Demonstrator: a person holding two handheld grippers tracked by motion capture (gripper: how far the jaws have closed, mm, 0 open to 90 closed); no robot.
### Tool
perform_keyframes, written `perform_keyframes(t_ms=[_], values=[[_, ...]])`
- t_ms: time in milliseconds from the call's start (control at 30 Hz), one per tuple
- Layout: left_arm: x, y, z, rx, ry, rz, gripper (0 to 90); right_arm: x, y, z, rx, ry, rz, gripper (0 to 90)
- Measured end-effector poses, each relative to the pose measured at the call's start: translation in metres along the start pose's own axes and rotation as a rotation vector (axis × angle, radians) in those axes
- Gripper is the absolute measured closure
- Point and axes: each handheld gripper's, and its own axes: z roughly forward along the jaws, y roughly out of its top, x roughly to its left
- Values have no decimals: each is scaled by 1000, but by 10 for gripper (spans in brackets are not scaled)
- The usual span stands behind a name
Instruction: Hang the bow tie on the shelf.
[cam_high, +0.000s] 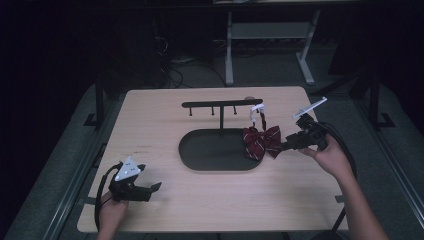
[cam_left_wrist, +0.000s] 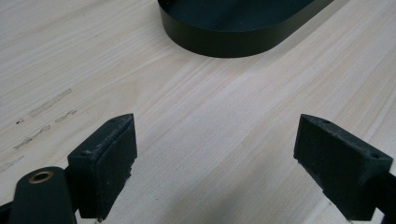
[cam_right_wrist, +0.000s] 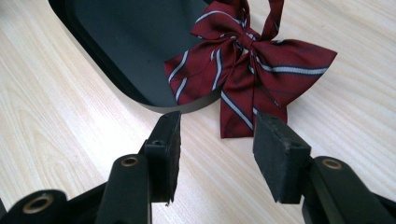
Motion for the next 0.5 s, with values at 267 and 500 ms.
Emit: perform_keyframes(t_ms=[267,500], values=[[0,0,0,1,0,3,132,0,-9,1,-1,4,7,512],[0,0,0,4,0,3,132,0,-16,3,-1,7,12,508]])
